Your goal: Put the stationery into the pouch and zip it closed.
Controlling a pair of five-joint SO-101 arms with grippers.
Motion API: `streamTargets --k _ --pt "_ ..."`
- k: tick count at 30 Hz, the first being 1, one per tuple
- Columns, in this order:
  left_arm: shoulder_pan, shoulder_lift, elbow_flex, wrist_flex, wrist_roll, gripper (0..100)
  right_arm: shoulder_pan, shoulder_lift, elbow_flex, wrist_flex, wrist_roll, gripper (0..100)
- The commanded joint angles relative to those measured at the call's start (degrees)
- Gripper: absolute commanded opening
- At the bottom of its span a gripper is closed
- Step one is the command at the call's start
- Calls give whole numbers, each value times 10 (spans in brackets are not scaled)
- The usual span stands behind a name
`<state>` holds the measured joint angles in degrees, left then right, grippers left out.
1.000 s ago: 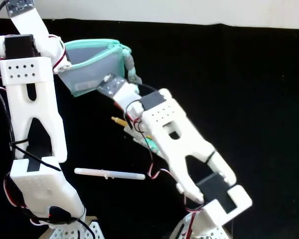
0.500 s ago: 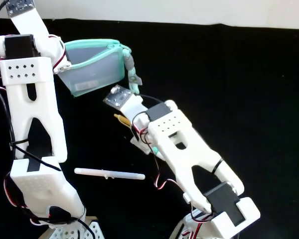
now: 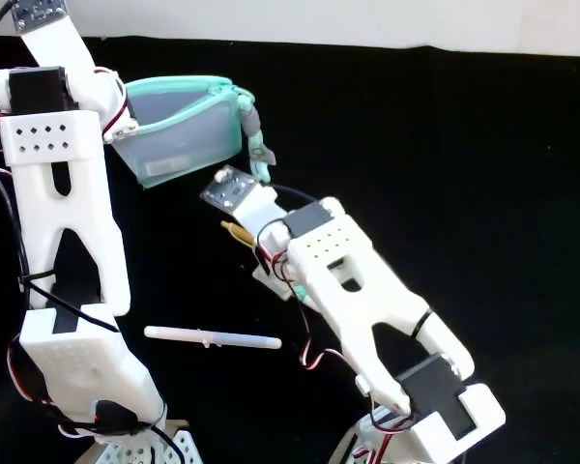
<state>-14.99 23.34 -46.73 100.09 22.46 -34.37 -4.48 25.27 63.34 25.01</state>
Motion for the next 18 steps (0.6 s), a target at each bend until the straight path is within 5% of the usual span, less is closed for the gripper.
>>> streamTargets --k 1,18 --pt "-12 10 3 -6 1 7 6 -24 28 -40 -7 159" --pt "-12 10 3 -4 1 7 7 64 49 -107 -8 159"
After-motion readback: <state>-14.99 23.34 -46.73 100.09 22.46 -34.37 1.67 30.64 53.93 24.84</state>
